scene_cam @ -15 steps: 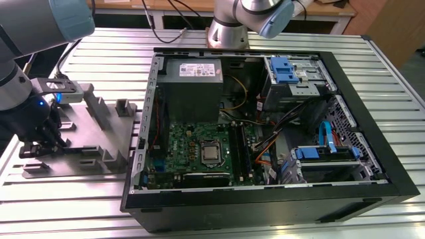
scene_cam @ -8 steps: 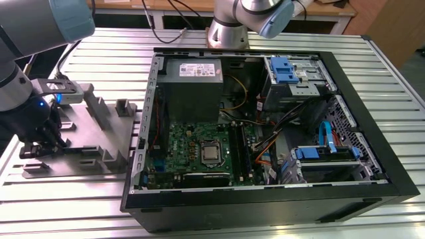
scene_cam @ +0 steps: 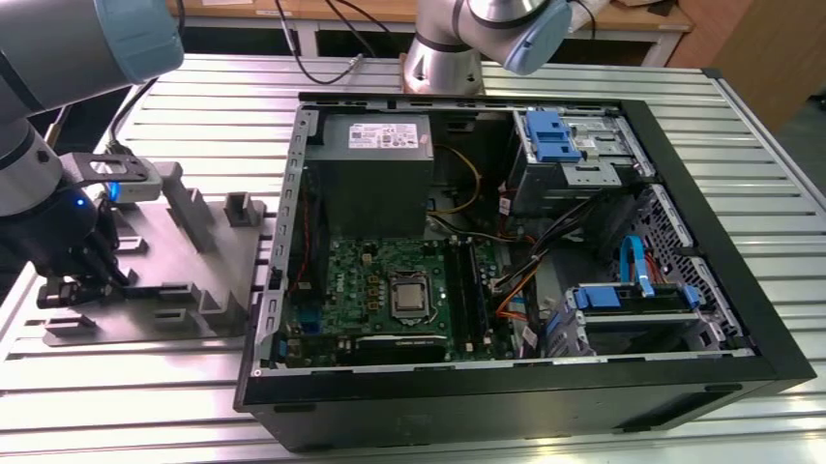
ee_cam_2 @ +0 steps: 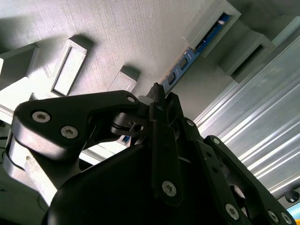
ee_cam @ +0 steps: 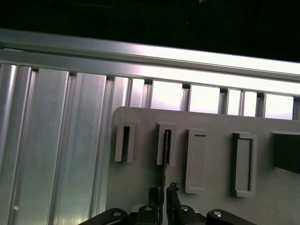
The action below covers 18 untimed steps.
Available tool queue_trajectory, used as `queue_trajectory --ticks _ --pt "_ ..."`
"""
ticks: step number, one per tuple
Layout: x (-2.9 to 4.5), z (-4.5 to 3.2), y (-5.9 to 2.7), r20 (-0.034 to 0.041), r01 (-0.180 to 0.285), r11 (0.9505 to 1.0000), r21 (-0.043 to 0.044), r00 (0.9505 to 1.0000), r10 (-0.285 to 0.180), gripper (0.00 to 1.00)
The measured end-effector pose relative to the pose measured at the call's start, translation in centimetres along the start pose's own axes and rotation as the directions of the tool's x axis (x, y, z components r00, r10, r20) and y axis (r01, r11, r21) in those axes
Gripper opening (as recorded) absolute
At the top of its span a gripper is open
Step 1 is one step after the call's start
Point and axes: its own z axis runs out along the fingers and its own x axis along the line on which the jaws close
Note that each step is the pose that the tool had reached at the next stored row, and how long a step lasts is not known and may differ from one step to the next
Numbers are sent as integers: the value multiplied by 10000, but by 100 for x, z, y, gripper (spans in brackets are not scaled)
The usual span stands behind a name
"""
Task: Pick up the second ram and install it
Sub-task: 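Pick up the second ram and move it above second insertion slot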
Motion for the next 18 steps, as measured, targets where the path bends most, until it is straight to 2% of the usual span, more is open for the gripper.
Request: queue_trajectory --ticks 7,8,9,16,18 --pt "0 0 1 0 -1 10000 0 10000 1 21" --pt "0 0 1 -1 -1 10000 0 10000 1 20" --pt "0 0 1 0 0 10000 0 10000 0 13" --pt "0 1 2 1 -23 10000 1 10000 23 13" --pt "0 6 2 8 -221 9998 7 9998 221 13"
